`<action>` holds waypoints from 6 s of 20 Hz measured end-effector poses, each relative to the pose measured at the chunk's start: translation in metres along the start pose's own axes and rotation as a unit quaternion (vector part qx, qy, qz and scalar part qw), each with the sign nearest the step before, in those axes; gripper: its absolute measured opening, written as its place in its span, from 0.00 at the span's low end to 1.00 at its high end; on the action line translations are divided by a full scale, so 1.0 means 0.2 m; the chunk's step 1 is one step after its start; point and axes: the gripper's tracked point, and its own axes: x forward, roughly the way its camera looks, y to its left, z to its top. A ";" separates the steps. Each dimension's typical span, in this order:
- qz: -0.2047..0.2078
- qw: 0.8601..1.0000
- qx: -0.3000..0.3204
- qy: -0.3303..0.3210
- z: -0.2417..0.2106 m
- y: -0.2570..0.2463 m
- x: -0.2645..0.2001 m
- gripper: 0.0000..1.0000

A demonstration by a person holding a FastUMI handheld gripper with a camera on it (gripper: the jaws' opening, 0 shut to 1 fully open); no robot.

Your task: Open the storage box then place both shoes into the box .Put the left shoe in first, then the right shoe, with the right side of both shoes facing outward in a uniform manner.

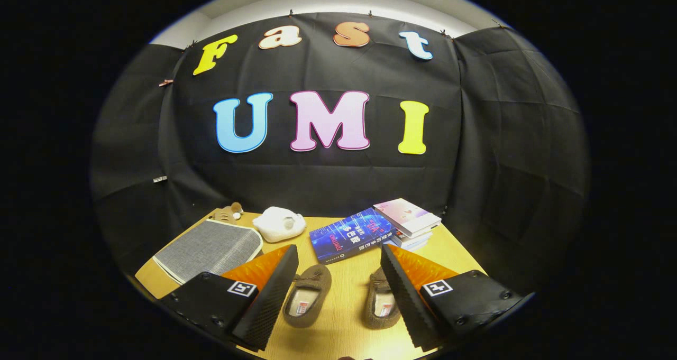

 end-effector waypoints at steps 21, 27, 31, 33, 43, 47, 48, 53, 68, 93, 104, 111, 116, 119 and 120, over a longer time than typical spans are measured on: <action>0.129 0.980 0.085 0.126 -0.26 0.36 0.27 0.99; 0.207 0.942 0.177 0.198 -0.44 0.59 0.29 0.98; 0.252 0.903 0.250 0.244 -0.58 0.73 0.30 0.98; 0.289 0.876 0.277 0.270 -0.65 0.83 0.28 0.99; 0.432 0.738 0.390 0.342 -0.79 1.09 0.20 0.98; 0.428 0.724 0.419 0.343 -0.79 1.13 0.23 0.98; 0.428 0.724 0.417 0.343 -0.80 1.14 0.23 0.97; 0.430 0.700 0.436 0.366 -0.79 1.21 0.19 0.80; 0.410 0.673 0.487 0.377 -0.61 1.25 0.19 0.05; 0.399 0.841 0.237 0.277 0.37 2.20 0.14 0.05; 0.348 0.864 0.177 0.319 0.06 2.91 0.20 0.05; 0.317 0.874 0.137 0.341 -0.33 3.16 0.25 0.09; 0.302 0.890 0.074 0.332 -0.48 3.07 0.30 0.34; 0.310 0.889 0.072 0.328 -0.43 2.96 0.22 0.77; 0.310 0.895 0.070 0.312 -0.40 2.91 0.21 0.98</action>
